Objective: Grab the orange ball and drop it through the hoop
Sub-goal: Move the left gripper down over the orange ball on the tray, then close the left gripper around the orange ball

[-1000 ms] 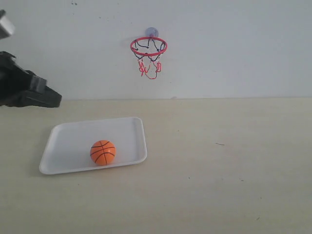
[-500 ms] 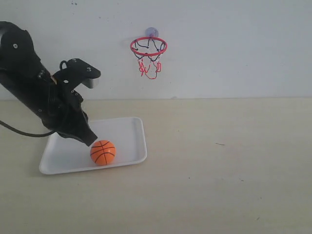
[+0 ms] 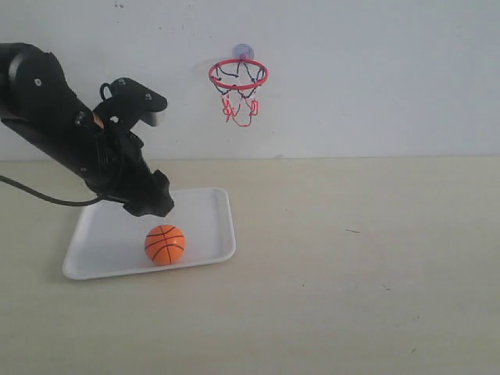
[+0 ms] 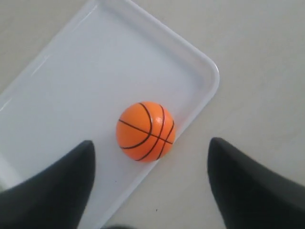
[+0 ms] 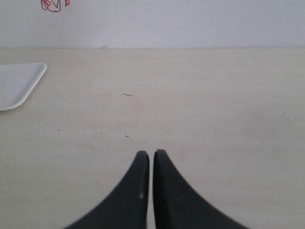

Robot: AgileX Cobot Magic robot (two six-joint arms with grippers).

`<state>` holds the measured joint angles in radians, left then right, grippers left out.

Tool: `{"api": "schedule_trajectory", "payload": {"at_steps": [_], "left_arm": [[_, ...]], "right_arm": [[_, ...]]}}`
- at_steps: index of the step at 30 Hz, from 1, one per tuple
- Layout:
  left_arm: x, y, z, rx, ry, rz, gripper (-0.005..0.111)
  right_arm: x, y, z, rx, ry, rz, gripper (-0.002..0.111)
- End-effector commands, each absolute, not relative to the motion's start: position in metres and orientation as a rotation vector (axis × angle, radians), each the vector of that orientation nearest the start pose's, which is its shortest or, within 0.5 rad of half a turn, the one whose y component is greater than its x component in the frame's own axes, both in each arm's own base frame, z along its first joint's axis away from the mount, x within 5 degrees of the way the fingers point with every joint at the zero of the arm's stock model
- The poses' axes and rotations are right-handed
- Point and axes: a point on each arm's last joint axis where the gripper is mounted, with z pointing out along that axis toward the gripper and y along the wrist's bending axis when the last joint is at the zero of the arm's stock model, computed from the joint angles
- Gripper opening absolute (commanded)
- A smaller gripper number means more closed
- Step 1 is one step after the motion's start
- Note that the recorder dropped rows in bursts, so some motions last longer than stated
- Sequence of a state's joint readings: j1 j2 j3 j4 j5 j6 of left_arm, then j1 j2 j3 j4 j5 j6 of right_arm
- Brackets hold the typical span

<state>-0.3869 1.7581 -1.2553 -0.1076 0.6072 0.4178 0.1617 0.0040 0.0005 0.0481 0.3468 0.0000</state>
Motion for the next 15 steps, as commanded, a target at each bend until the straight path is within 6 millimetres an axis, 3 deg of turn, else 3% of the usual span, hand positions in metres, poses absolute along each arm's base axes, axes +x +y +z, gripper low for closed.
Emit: {"api": "schedule_trajectory", "payload": {"at_steps": [1, 7, 15], "left_arm": [[0.356, -0.153, 0.212, 0.855, 2.473, -0.123, 0.072], [0.364, -0.157, 0.177, 0.804, 2.556, -0.133, 0.072], [0.373, -0.159, 0.152, 0.789, 2.552, -0.127, 0.073]], "right_arm": [[0.053, 0.01, 0.183, -0.116, 1.816, 0.158, 0.003], [0.053, 0.01, 0.183, -0.115, 1.816, 0.159, 0.003], [0.053, 0.01, 0.183, -0.115, 1.816, 0.159, 0.003]]}}
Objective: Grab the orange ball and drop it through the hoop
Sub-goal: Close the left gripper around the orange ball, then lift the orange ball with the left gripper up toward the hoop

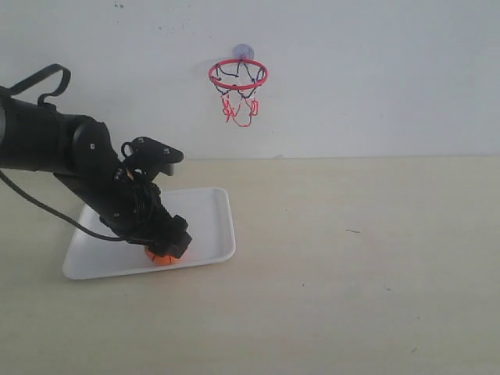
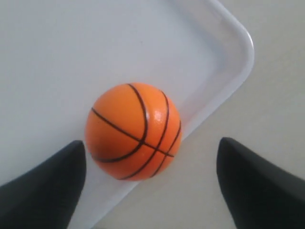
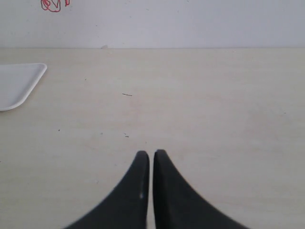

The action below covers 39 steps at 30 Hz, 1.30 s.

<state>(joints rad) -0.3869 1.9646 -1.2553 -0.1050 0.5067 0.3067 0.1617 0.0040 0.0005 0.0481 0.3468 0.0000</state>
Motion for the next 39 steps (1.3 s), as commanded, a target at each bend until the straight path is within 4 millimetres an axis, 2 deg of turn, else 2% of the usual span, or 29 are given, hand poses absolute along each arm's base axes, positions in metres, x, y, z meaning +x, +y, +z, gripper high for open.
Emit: {"api": "schedule_trajectory", "payload": {"at_steps": [1, 15, 21, 23, 25, 27, 29, 31, 39], "left_arm": [[0.374, -0.16, 0.152, 0.785, 2.541, -0.126, 0.074], [0.376, -0.16, 0.151, 0.757, 2.524, -0.131, 0.075], [0.377, -0.161, 0.134, 0.745, 2.572, -0.132, 0.075], [0.379, -0.161, 0.135, 0.737, 2.549, -0.132, 0.067], [0.38, -0.162, 0.144, 0.727, 2.514, -0.134, 0.044], [0.38, -0.162, 0.153, 0.719, 2.488, -0.136, 0.028], [0.379, -0.161, 0.162, 0.714, 2.467, -0.139, 0.014], [0.378, -0.161, 0.175, 0.71, 2.438, -0.141, 0.004], [0.372, -0.157, 0.224, 0.667, 2.297, -0.152, 0.004]], "right_arm": [[0.053, 0.01, 0.183, -0.115, 1.816, 0.159, 0.003], [0.053, 0.01, 0.183, -0.115, 1.816, 0.159, 0.003], [0.053, 0.01, 0.183, -0.115, 1.816, 0.159, 0.003], [0.053, 0.01, 0.183, -0.115, 1.816, 0.159, 0.003], [0.053, 0.01, 0.183, -0.115, 1.816, 0.159, 0.003], [0.053, 0.01, 0.183, -0.115, 1.816, 0.159, 0.003], [0.053, 0.01, 0.183, -0.115, 1.816, 0.159, 0.003], [0.053, 0.01, 0.183, -0.115, 1.816, 0.159, 0.003], [0.053, 0.01, 0.183, -0.115, 1.816, 0.159, 0.003]]}}
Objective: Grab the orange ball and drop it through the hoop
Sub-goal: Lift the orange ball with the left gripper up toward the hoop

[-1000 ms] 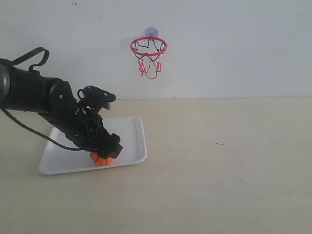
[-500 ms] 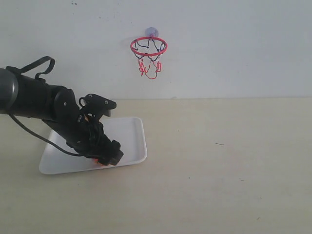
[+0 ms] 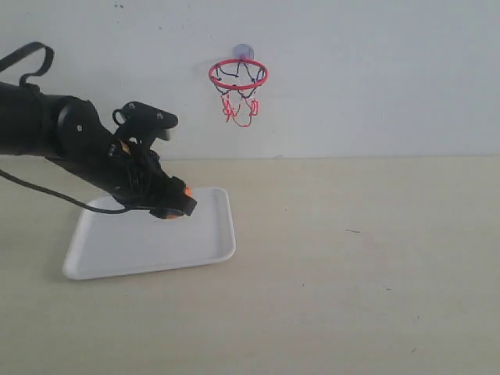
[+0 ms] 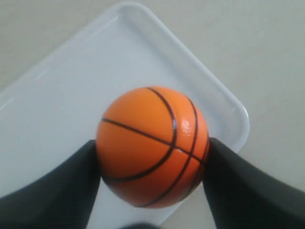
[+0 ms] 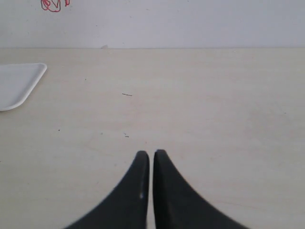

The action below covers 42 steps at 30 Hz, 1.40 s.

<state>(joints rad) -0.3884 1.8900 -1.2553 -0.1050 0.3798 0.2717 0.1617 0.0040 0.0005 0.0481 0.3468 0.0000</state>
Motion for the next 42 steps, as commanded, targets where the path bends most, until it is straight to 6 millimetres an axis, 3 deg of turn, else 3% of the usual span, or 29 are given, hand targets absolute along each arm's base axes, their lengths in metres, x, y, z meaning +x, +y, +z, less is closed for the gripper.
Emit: {"api": "schedule_trajectory", "payload": {"at_steps": [1, 11, 14, 20, 23, 26, 31, 37, 42], "left_arm": [[0.372, -0.156, 0.231, 0.657, 2.271, -0.153, 0.004], [0.384, -0.156, 0.301, 0.491, 1.743, -0.144, 0.004], [0.391, -0.152, 0.316, 0.392, 1.719, -0.187, 0.004], [0.431, -0.121, 0.32, 0.044, 1.881, -0.368, 0.004], [0.455, -0.109, 0.318, 0.035, 2.0, -0.392, 0.004], [0.473, -0.113, 0.321, 0.067, 2.086, -0.523, 0.004], [0.502, -0.138, 0.336, 0.309, 1.918, -0.775, 0.004], [0.54, -0.139, 0.336, 0.122, 1.766, -0.901, 0.004], [0.554, -0.142, 0.317, 0.147, 1.76, -0.933, 0.004]], "right_arm": [[0.053, 0.01, 0.183, -0.115, 1.816, 0.159, 0.003], [0.053, 0.01, 0.183, -0.115, 1.816, 0.159, 0.003], [0.053, 0.01, 0.183, -0.115, 1.816, 0.159, 0.003], [0.053, 0.01, 0.183, -0.115, 1.816, 0.159, 0.003], [0.053, 0.01, 0.183, -0.115, 1.816, 0.159, 0.003], [0.053, 0.01, 0.183, -0.115, 1.816, 0.159, 0.003], [0.053, 0.01, 0.183, -0.115, 1.816, 0.159, 0.003], [0.053, 0.01, 0.183, -0.115, 1.816, 0.159, 0.003], [0.053, 0.01, 0.183, -0.115, 1.816, 0.159, 0.003]]}}
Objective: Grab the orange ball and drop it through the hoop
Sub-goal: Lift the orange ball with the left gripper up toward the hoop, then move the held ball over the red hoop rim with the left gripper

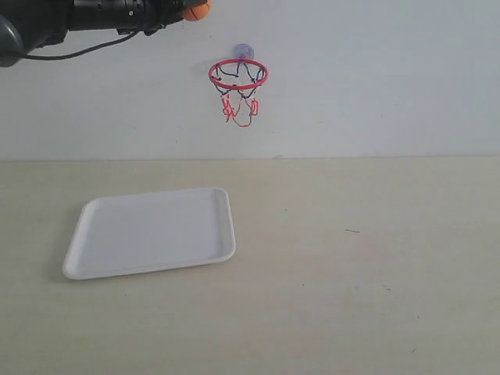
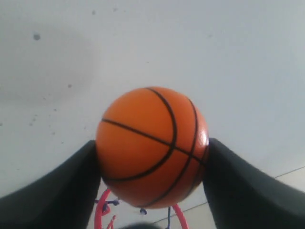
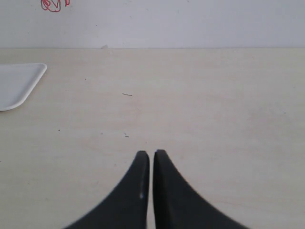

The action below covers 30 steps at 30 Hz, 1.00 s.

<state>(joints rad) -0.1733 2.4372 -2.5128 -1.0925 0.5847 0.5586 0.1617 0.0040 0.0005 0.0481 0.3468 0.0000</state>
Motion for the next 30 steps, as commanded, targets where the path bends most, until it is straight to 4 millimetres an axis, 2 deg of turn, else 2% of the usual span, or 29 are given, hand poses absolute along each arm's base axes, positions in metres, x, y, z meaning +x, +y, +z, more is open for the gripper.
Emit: {"api": "schedule_trajectory", "payload": {"at_steps": [1, 5, 11, 15, 24, 30], "left_arm": [[0.555, -0.143, 0.313, 0.16, 1.771, -0.942, 0.004], [0.558, -0.145, 0.297, 0.179, 1.806, -0.951, 0.004], [0.556, -0.148, 0.294, 0.199, 1.826, -0.986, 0.004], [0.551, -0.153, 0.292, 0.357, 1.832, -0.956, 0.004], [0.548, -0.157, 0.299, 0.444, 1.718, -0.983, 0.004], [0.551, -0.157, 0.3, 0.406, 1.669, -1.003, 0.004]], "right_arm": [[0.053, 0.01, 0.183, -0.115, 1.816, 0.159, 0.003], [0.053, 0.01, 0.183, -0.115, 1.816, 0.159, 0.003], [0.053, 0.01, 0.183, -0.115, 1.816, 0.159, 0.003], [0.053, 0.01, 0.183, -0.115, 1.816, 0.159, 0.003], [0.053, 0.01, 0.183, -0.115, 1.816, 0.159, 0.003], [0.053, 0.01, 0.183, -0.116, 1.816, 0.158, 0.003]]}}
